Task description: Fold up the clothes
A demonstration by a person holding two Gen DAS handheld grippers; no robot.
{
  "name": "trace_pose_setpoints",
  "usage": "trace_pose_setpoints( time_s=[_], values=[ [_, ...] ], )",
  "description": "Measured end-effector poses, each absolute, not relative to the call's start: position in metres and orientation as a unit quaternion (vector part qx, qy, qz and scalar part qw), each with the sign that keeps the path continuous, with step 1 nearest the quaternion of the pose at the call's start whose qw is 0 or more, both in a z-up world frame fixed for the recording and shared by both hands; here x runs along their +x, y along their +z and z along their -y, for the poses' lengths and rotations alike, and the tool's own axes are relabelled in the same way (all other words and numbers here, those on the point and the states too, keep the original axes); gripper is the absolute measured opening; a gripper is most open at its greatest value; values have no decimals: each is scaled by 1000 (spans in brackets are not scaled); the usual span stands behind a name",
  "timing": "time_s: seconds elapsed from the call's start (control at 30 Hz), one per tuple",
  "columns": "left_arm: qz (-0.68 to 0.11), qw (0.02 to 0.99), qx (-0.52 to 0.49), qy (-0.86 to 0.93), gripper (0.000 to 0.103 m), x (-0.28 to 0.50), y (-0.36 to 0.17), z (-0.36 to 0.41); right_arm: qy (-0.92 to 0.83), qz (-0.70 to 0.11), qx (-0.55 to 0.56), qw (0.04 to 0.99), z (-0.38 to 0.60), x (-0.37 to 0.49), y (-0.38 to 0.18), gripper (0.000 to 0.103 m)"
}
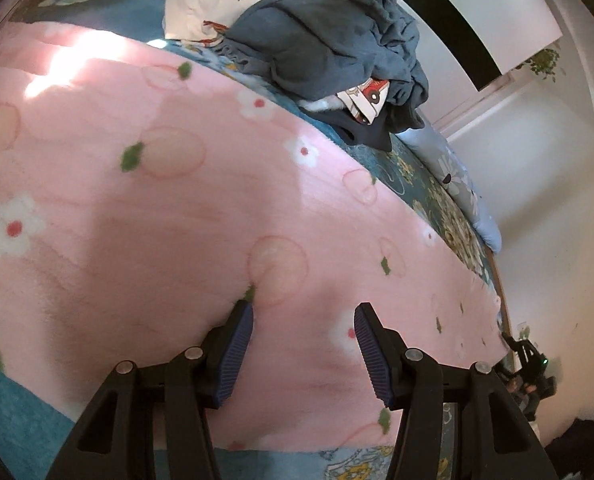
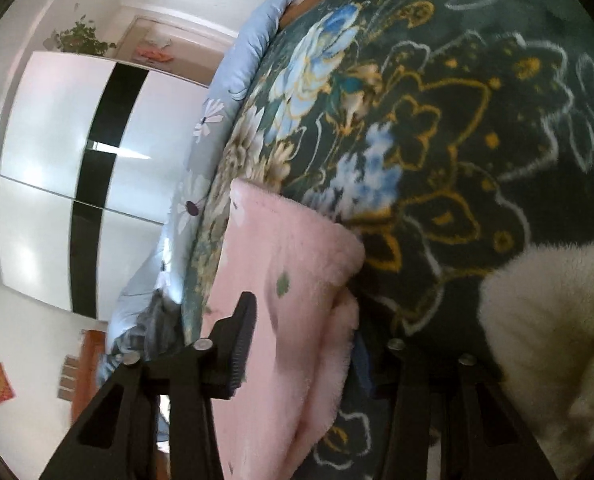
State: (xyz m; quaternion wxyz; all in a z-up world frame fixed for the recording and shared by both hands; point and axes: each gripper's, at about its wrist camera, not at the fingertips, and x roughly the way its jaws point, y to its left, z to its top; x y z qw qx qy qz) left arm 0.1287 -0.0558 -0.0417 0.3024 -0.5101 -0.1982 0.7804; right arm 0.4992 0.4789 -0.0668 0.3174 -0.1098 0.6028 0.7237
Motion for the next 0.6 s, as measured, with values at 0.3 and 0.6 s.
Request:
trace_pose_setpoints(
  time_s=[0.3, 0.6],
  values=[
    [219, 315, -501, 776, 57, 129, -46, 66, 736, -553, -148, 362, -482, 494, -51, 14],
    [248, 335, -476, 774, 57, 133, -52, 76, 856, -401, -166, 281, -402, 419, 43, 14]
  ],
)
